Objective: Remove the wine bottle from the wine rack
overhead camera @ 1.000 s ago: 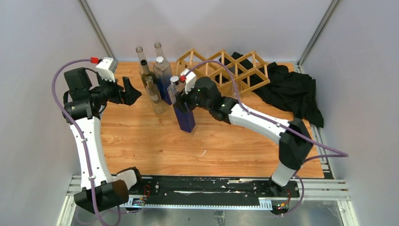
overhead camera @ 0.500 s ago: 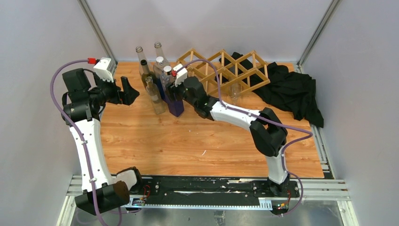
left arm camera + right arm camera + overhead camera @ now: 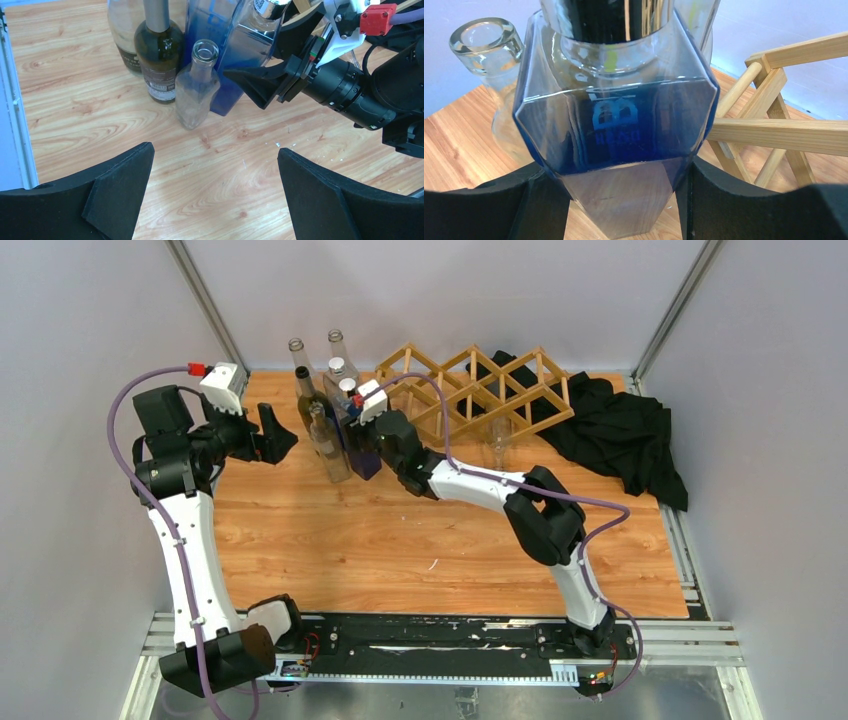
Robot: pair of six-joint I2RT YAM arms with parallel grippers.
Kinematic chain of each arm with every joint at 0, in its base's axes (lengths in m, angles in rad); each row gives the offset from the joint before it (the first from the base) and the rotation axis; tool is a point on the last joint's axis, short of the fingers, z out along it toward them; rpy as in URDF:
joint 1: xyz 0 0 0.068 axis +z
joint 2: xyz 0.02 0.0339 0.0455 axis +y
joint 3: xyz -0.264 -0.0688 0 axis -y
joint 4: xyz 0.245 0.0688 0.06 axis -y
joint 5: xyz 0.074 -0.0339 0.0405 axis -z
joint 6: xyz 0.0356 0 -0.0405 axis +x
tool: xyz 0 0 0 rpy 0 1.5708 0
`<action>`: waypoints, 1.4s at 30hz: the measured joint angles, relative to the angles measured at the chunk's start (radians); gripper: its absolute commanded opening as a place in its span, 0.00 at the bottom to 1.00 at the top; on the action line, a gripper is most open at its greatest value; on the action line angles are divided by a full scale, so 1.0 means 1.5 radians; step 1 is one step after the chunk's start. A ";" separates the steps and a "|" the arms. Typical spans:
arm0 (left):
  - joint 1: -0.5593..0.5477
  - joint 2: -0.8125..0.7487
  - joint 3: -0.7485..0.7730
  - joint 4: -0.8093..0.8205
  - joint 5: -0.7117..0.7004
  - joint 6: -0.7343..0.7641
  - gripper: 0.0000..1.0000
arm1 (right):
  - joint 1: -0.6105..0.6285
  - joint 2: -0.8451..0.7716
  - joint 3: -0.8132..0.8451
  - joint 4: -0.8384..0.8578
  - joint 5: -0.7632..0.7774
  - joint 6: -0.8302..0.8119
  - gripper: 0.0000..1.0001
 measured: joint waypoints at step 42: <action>0.000 -0.005 -0.021 0.003 0.040 -0.005 1.00 | -0.321 -0.490 -0.466 -0.376 0.071 0.304 0.90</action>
